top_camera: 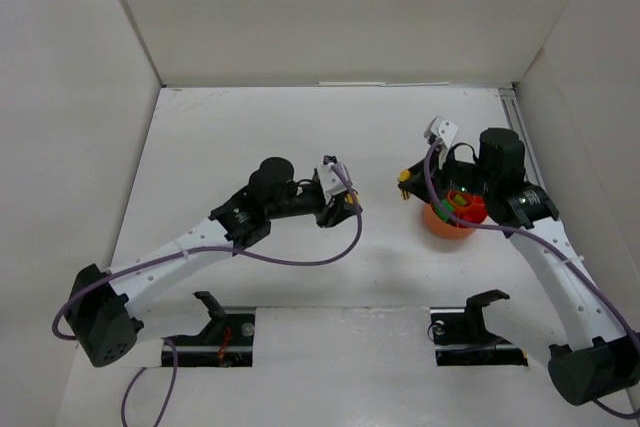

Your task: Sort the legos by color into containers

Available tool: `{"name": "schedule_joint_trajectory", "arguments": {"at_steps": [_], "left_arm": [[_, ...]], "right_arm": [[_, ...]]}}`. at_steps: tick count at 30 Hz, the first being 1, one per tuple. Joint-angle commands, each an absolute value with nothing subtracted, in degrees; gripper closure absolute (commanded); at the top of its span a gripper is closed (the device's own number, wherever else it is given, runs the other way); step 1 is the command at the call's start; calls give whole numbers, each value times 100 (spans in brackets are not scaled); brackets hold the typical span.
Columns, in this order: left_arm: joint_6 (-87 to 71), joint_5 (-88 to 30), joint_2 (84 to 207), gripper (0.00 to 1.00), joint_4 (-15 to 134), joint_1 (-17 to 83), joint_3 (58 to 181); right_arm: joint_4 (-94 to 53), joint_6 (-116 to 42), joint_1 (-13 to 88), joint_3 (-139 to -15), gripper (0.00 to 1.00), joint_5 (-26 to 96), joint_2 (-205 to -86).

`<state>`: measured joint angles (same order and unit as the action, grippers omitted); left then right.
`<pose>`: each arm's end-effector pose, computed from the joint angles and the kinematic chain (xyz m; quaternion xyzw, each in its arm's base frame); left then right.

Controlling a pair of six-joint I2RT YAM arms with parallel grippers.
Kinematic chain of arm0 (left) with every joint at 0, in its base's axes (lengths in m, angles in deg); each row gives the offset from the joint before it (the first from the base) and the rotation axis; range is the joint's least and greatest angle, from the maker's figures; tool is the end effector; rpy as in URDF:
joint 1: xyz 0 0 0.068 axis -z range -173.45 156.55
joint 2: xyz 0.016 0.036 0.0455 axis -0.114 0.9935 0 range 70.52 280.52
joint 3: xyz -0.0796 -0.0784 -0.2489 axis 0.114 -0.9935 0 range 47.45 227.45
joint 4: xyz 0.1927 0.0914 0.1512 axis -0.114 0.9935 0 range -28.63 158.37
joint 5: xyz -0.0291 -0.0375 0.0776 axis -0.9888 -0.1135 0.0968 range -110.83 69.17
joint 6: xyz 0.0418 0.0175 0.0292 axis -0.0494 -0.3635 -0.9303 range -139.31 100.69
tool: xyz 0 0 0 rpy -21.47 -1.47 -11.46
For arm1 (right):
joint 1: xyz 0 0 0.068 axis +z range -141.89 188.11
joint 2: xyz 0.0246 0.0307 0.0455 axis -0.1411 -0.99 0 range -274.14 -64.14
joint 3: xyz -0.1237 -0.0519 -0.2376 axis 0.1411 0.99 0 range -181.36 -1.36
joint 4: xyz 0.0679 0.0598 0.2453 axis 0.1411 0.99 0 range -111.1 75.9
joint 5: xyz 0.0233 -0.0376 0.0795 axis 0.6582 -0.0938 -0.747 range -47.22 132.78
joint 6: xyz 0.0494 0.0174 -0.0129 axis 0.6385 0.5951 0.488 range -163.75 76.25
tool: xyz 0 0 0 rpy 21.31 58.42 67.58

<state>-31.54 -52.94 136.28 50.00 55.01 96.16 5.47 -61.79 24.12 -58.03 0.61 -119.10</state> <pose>0.1629 -0.2124 0.3295 0.5202 0.5209 -0.3955 0.5493 0.1882 0.0788 0.3546 -0.4154 0.6952 0.2942 0.5075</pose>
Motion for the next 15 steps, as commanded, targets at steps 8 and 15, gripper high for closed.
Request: {"name": "schedule_joint_trajectory", "arguments": {"at_steps": [8, 15], "left_arm": [[-1537, -2814, 13300, 100, 4239, 5349, 9735], [-79, -1538, 15063, 100, 5994, 5287, 11683]], "right_arm": [[298, -4958, 1814, -5955, 98, 2201, -11942], [1000, -3894, 1628, -6069, 98, 5296, -12117]]}}
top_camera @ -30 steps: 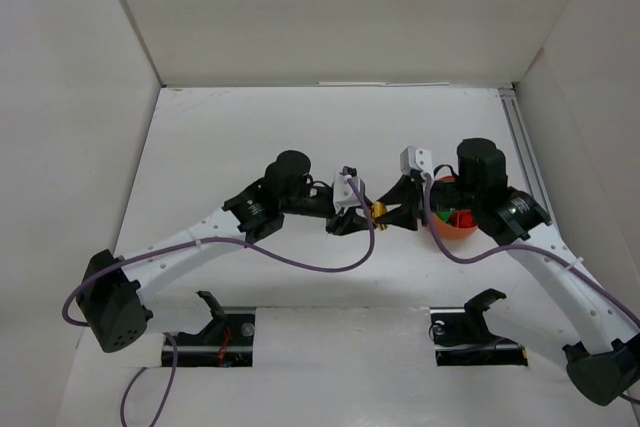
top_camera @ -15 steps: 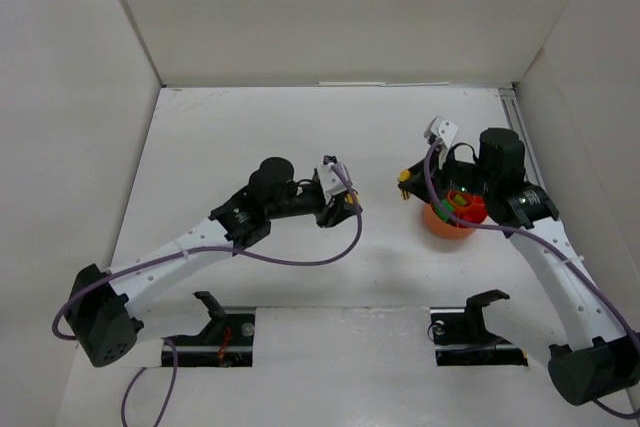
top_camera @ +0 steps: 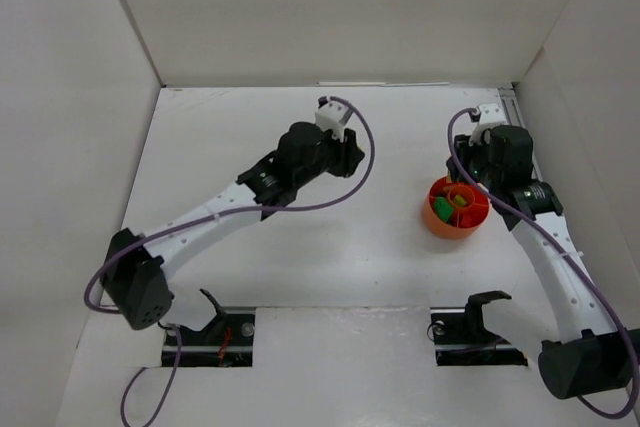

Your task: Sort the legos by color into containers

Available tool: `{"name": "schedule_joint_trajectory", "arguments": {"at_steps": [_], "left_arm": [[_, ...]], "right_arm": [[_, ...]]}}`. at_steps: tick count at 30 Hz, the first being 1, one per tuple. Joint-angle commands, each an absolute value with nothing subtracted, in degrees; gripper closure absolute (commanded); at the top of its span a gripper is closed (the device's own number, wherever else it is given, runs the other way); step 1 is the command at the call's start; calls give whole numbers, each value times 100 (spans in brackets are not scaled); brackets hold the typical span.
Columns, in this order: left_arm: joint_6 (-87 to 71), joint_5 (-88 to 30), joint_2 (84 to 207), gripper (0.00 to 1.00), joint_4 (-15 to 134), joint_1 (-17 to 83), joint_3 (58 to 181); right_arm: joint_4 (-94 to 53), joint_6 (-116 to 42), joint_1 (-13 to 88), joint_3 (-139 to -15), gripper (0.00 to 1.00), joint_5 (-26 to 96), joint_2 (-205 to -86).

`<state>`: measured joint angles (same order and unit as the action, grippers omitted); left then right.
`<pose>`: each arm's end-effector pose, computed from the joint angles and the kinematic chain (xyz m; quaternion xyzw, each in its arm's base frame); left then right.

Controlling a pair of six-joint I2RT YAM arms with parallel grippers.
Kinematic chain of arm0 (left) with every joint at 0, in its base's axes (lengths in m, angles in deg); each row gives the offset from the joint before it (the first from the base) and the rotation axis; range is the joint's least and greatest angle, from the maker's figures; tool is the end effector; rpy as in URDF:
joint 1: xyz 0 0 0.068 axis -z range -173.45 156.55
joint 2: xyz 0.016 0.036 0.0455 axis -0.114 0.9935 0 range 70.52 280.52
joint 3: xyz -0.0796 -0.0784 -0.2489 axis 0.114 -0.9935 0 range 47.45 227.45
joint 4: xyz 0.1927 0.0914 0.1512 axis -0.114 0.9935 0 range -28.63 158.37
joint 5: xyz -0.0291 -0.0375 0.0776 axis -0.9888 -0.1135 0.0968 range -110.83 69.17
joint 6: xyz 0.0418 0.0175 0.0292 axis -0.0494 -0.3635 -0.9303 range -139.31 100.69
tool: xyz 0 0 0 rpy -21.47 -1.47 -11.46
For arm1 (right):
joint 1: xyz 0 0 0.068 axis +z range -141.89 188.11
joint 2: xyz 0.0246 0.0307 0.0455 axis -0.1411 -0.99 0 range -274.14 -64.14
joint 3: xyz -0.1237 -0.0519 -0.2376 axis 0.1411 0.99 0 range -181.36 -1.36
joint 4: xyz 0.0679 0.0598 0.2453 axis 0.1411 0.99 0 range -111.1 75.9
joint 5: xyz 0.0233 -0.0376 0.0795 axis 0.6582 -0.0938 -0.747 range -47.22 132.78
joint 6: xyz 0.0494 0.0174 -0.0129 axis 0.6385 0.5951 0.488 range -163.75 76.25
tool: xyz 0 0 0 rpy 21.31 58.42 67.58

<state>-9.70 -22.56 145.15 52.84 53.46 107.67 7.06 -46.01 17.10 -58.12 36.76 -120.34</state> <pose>0.2118 -0.2280 0.3540 0.2471 0.7001 -0.3271 0.5847 0.2113 0.0371 0.3445 -0.1108 0.8475 0.0751 0.5137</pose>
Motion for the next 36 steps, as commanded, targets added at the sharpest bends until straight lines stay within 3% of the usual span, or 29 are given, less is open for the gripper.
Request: {"name": "schedule_joint_trajectory", "arguments": {"at_steps": [1, 10, 36], "left_arm": [[-77, -1677, 15250, 100, 6144, 5287, 11871], [213, -1784, 15859, 100, 6173, 5287, 12330], [213, -2003, 16412, 100, 6410, 5287, 13006]], "right_arm": [[1001, -3831, 1628, -6069, 98, 5489, -12118], [966, -3373, 1347, -5683, 97, 6334, -11750], [466, -3426, 1294, -5560, 94, 6221, -11872]]}}
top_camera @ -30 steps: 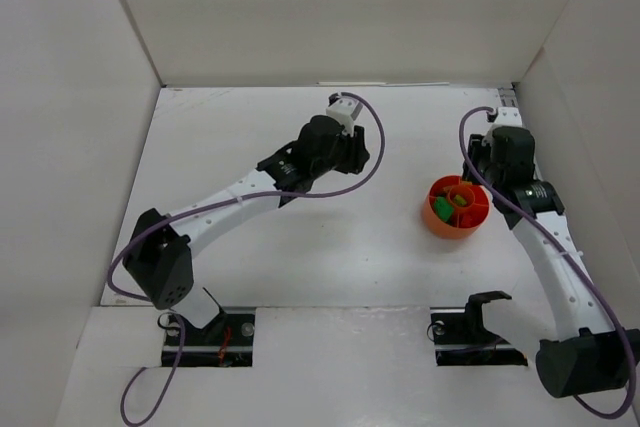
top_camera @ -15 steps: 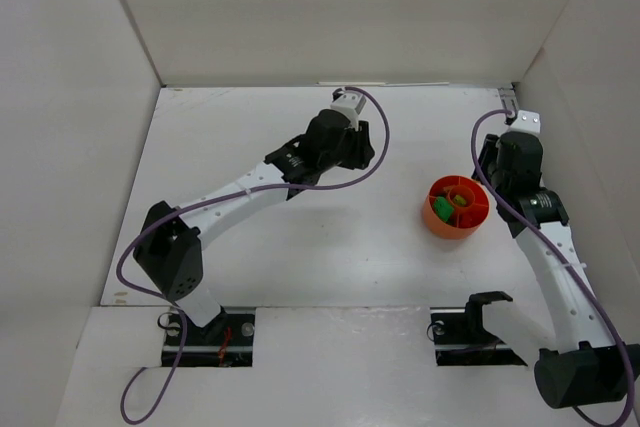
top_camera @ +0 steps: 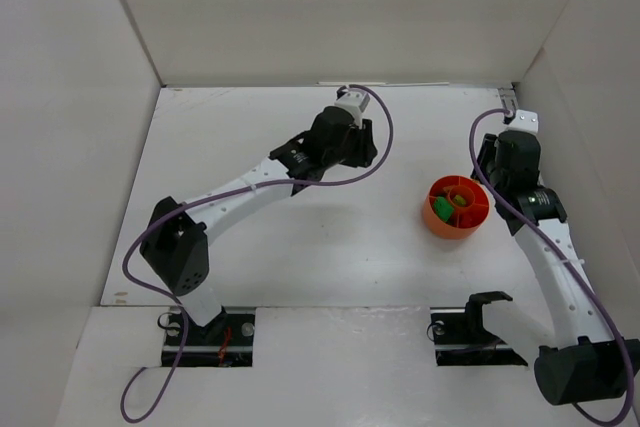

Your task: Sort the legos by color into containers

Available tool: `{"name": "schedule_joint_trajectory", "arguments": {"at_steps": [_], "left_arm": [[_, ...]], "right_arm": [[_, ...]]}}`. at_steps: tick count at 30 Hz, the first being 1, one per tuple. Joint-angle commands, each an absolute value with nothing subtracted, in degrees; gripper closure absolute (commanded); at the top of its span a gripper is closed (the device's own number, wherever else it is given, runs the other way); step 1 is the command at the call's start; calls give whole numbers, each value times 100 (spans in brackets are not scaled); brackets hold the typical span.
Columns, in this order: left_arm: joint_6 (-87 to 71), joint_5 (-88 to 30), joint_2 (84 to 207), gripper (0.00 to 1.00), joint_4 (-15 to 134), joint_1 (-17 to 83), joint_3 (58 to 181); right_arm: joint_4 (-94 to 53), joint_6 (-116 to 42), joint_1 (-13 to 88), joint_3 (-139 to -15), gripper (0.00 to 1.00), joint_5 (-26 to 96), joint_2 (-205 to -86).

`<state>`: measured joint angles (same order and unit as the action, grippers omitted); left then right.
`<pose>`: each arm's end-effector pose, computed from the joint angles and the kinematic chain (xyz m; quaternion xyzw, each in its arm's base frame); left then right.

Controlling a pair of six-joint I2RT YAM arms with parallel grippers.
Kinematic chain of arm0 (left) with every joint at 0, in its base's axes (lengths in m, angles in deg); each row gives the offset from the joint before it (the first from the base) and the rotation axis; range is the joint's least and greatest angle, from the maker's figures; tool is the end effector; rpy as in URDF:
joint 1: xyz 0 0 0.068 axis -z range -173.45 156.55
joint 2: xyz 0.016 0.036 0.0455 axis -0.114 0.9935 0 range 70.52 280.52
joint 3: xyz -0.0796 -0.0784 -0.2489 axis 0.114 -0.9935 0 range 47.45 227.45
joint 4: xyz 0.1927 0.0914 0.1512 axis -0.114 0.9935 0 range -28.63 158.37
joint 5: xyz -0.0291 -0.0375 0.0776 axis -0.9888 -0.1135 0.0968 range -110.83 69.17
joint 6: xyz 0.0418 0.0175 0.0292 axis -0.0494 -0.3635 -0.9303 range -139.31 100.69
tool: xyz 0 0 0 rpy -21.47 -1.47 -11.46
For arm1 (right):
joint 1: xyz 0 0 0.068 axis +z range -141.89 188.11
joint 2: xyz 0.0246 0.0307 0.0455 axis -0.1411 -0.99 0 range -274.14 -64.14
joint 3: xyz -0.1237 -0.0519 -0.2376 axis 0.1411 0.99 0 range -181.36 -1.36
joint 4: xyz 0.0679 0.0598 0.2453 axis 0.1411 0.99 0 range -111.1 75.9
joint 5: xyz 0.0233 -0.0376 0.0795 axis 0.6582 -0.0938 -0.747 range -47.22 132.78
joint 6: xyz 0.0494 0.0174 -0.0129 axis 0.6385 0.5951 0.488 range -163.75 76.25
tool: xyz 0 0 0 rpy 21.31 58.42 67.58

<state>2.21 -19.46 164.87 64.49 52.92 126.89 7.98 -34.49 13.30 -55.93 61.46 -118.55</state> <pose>0.2741 -0.2864 0.3378 0.1673 0.7916 -0.3201 0.4928 0.2057 0.0071 0.3367 0.1126 0.8464 -0.0757 0.5149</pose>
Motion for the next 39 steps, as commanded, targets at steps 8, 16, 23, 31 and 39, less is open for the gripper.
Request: {"name": "schedule_joint_trajectory", "arguments": {"at_steps": [8, 16, 23, 31, 39], "left_arm": [[108, -2003, 16588, 100, 6462, 5287, 13182], [108, -2003, 16588, 100, 6524, 5287, 13235], [55, -2056, 16641, 100, 6524, 5287, 13288], [55, -2118, 16694, 100, 6638, 5287, 13402], [-111, -2644, 17571, 100, 7735, 5287, 14859]], "right_arm": [[465, -3426, 1242, -5559, 94, 6221, -11924], [824, -3365, 1190, -5620, 94, 6414, -11986], [1273, -3189, 1136, -5506, 93, 6537, -11801], [1493, -3127, 917, -5392, 93, 6529, -12144], [1845, -3189, 917, -5568, 93, 6274, -12215]]}}
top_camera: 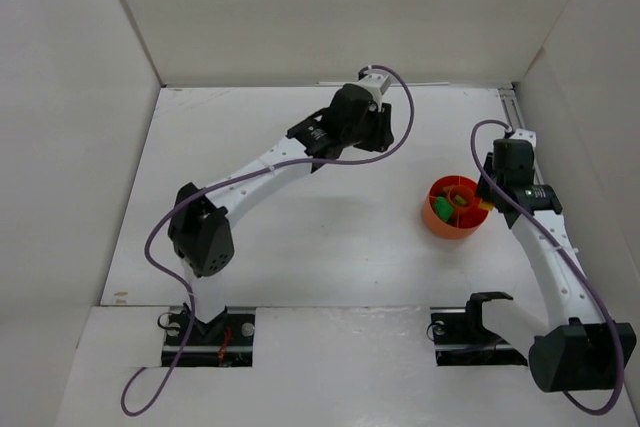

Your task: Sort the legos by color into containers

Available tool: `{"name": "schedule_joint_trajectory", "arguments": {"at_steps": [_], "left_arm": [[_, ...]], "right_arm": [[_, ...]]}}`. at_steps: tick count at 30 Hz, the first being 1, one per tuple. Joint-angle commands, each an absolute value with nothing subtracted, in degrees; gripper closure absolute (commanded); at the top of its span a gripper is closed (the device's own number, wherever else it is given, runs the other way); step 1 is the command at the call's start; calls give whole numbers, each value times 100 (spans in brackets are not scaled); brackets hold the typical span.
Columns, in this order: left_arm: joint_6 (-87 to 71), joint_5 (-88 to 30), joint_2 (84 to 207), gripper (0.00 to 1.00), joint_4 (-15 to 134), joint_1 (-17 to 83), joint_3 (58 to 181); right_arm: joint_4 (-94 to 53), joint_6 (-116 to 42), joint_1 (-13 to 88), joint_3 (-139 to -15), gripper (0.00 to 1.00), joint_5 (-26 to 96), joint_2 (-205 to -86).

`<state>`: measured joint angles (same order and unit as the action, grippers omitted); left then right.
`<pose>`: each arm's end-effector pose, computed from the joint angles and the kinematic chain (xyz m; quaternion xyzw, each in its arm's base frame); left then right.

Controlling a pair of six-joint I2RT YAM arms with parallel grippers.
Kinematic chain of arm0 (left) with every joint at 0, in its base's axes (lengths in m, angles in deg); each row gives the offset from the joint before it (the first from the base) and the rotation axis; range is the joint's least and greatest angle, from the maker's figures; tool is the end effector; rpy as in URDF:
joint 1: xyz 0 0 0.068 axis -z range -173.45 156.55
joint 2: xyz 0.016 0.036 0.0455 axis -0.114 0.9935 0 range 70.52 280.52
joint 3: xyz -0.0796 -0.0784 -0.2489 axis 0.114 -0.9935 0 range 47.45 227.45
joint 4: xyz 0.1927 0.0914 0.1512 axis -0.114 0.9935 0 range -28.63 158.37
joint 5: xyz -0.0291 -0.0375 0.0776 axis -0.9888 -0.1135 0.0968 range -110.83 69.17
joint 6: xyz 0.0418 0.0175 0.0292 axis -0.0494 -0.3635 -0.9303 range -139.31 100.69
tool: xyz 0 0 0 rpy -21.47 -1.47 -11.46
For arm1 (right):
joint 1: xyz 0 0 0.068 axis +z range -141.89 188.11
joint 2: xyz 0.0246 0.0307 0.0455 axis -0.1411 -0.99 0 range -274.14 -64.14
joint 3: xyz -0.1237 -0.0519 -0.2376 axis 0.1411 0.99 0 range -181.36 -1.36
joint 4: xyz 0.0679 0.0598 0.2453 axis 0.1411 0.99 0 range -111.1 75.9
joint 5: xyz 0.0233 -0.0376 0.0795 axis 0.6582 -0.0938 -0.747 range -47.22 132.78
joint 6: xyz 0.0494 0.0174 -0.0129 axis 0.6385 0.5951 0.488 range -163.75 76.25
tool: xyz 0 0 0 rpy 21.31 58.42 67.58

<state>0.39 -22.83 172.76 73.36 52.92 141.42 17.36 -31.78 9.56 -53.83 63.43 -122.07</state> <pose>0.2957 -0.3120 0.3578 0.1990 0.7959 -0.3237 0.4714 0.2070 -0.0074 0.2991 0.1528 0.8951 -0.1189 0.4016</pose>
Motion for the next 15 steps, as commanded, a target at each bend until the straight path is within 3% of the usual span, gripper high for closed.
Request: {"name": "schedule_joint_trajectory", "arguments": {"at_steps": [1, 9, 15], "left_arm": [[-164, -2697, 17720, 100, 7937, 5287, 15052], [-287, -2549, 18801, 100, 8484, 5647, 16572], [-287, -2610, 19110, 100, 8545, 5822, 17049]], "right_arm": [[1845, -3189, 864, -5568, 93, 6195, -12284], [1792, -3451, 750, -5515, 93, 5773, -12416], [1731, -3566, 750, -5568, 93, 5474, -12417]]}}
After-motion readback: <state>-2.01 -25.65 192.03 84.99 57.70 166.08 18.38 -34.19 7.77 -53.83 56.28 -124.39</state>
